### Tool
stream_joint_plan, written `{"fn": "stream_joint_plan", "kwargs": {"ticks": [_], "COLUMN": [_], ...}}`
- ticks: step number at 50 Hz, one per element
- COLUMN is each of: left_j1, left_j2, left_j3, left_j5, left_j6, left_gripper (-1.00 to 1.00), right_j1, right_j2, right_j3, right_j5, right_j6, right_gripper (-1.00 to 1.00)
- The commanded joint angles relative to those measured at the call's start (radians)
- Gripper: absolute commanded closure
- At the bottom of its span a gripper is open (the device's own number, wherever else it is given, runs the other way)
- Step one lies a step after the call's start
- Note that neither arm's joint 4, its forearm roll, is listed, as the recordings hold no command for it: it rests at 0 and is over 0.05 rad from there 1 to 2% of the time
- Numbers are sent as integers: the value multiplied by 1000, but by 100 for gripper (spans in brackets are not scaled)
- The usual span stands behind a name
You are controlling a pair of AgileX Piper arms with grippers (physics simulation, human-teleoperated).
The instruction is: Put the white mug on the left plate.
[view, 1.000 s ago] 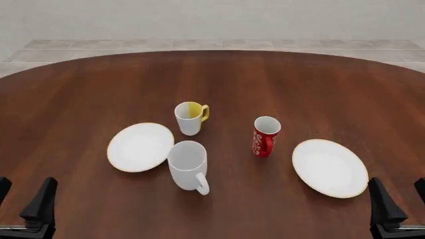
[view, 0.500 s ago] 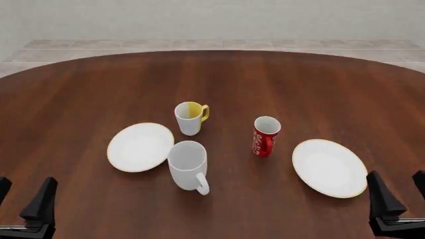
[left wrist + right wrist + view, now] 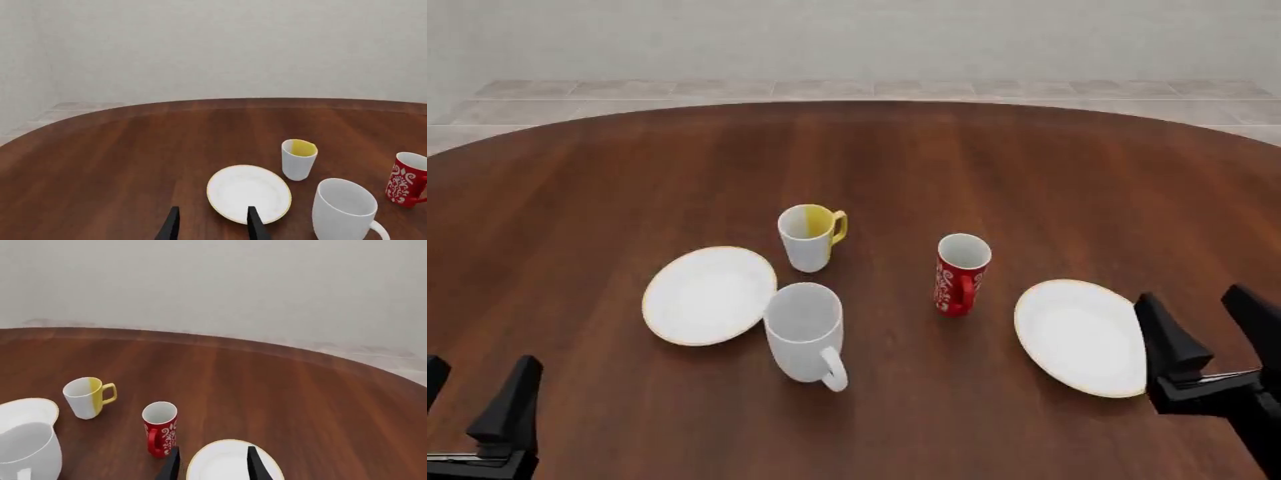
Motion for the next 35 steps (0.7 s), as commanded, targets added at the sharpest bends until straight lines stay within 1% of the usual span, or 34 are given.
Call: {"fn": "stream_joint_plan", "kwargs": {"ticks": [1, 3, 4, 5, 6, 7, 8, 10, 11, 12, 13, 14, 25, 35], "left_j1": [0, 0, 0, 0, 0, 0, 0, 0, 0, 0, 0, 0, 0, 0], "left_j2": [0, 0, 0, 0, 0, 0, 0, 0, 0, 0, 0, 0, 0, 0], "left_j3": [0, 0, 0, 0, 0, 0, 0, 0, 0, 0, 0, 0, 0, 0], "left_j5": [0, 0, 0, 0, 0, 0, 0, 0, 0, 0, 0, 0, 0, 0], "left_j6": [0, 0, 0, 0, 0, 0, 0, 0, 0, 0, 0, 0, 0, 0], "left_gripper": [-100, -100, -100, -100, -100, -100, -100, -100, -100, -100, -100, -100, -100, -100], "right_j1": [46, 48, 55, 82, 62, 79, 80, 97, 96, 96, 114, 109, 173, 216], "right_j2": [152, 166, 205, 282, 229, 245, 253, 271, 303, 304, 305, 325, 382, 457], "right_j3": [-66, -76, -86, -105, -98, -104, -111, -117, -126, -126, -129, -136, -193, -244], "right_j5": [-49, -47, -49, -51, -48, -51, -46, -47, -53, -54, -55, -55, -41, -48], "right_j6": [-65, -68, -74, -61, -79, -97, -76, -70, -97, -97, -95, -110, -100, -115], "right_gripper": [-100, -100, -100, -100, -100, -100, -100, -100, -100, -100, -100, -100, -100, -100]}}
